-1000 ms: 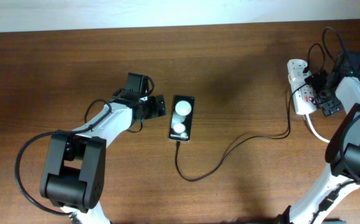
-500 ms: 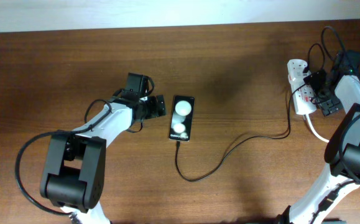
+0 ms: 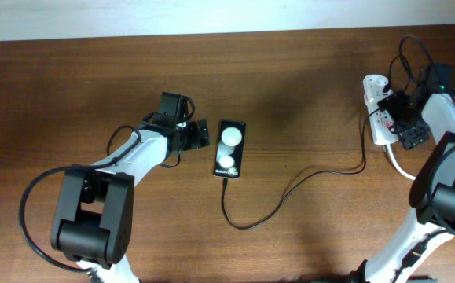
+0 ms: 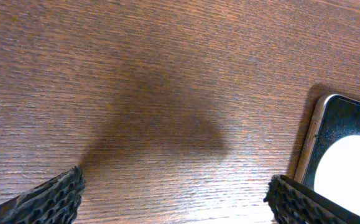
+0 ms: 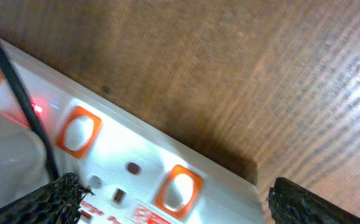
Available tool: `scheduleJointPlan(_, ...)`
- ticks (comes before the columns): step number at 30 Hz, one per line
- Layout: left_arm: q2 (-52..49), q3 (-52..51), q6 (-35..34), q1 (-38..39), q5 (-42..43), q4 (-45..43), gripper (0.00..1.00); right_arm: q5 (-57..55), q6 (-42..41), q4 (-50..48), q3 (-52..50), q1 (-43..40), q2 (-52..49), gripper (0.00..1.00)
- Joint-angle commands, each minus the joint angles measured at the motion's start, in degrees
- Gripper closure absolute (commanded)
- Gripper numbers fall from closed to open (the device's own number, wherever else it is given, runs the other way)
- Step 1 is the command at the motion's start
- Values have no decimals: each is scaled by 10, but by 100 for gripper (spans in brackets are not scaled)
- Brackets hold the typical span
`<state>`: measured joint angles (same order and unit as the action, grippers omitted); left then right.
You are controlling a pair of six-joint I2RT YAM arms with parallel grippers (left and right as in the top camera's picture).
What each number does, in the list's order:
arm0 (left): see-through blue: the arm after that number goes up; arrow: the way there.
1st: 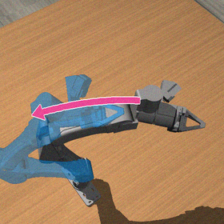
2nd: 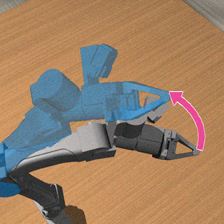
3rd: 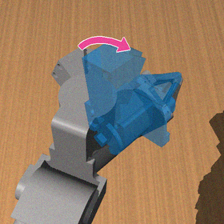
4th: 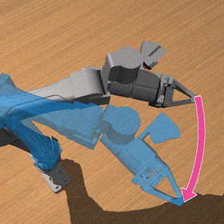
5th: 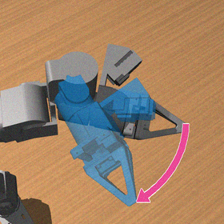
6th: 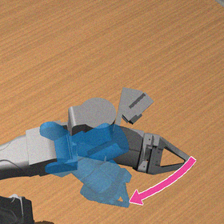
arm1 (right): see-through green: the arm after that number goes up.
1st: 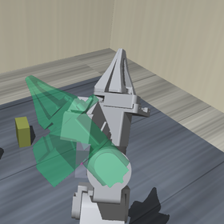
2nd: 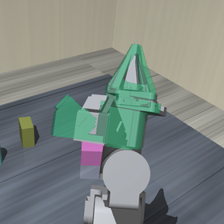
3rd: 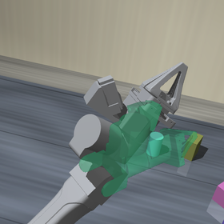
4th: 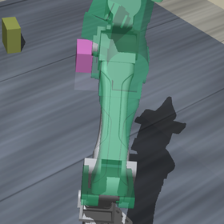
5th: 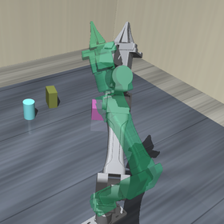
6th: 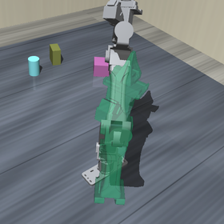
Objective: Plug charger to phone and switch on socket
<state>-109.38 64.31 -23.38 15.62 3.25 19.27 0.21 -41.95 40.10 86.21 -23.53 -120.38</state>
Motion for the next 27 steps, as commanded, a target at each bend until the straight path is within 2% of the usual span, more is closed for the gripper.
scheduleJointPlan(1,-27,-23,-6,-7,10,14,1,6,12,39,-22,-49,-23,1)
scheduleJointPlan(3,-27,-23,-6,-7,10,14,1,93,35,49,-19,-81,-23,1)
scheduleJointPlan(5,-27,-23,-5,-7,10,14,1,177,106,50,-19,-106,-22,1)
scheduleJointPlan(7,-27,-23,-6,-7,10,14,1,197,161,63,-19,-115,-22,1)
scheduleJointPlan(8,-27,-23,-6,-7,10,14,1,197,196,85,-19,-115,-23,1)
scheduleJointPlan(11,-27,-23,-6,-7,10,14,1,173,208,145,-19,-115,-23,1)
scheduleJointPlan(13,-27,-23,-6,-7,10,14,1,153,257,182,-19,-114,-22,1)
scheduleJointPlan(18,-27,-23,-6,-7,10,14,1,54,273,175,5,-114,-20,1)
scheduleJointPlan(22,-27,-23,-6,-7,10,14,1,51,456,125,25,-96,-20,1)
scheduleJointPlan(27,-27,-23,-6,-7,10,14,1,54,478,108,27,-50,-15,2)
